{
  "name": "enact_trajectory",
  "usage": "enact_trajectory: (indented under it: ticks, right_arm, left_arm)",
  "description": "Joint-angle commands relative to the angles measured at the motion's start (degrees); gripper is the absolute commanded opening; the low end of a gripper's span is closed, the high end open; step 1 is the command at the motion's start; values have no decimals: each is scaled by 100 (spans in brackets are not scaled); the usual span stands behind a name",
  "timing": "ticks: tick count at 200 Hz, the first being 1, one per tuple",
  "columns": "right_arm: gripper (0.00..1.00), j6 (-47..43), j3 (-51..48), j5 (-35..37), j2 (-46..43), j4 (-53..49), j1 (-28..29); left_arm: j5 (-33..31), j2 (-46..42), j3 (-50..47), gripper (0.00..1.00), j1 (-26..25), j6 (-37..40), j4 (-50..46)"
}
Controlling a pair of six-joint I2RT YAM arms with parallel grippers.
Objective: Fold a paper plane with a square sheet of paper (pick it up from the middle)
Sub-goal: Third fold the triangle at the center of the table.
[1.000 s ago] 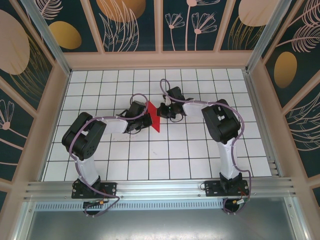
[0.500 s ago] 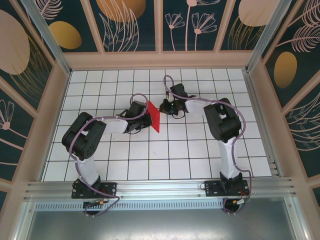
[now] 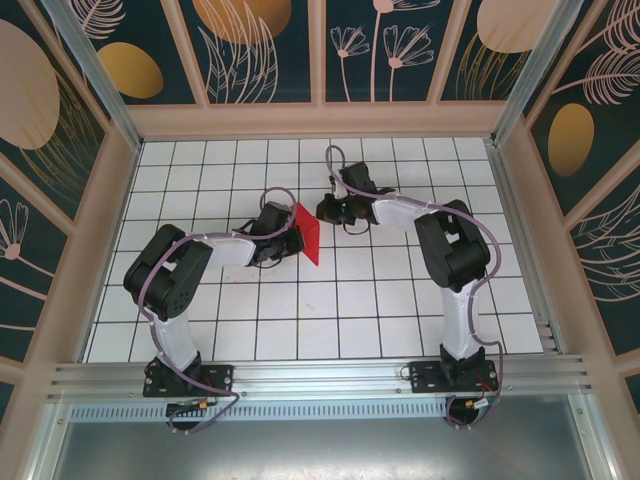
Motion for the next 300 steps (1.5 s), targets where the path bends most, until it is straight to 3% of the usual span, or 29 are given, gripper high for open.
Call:
enact_trajectory:
  ticks: [1,108,147,205,300]
  right_arm:
    - [5,-117,-62,-69,5,-14,151]
    - [5,121,317,372,759,-264,91]
    - [5,219,316,251,409,-317,91]
    - [25,405,-26,215,-138,-177,-180]
    - [31,142,94,-372,323,-333,-143]
  left_arm:
    - [-450,254,-108,2,40,140,-800]
    - [-445,254,-147,2,37,191,-850]
    - [-441,237,-127,2,36,204,-851]
    - [-423,230,-143,2,38,208,-808]
    - [-436,229,-150,3,36,199,-802]
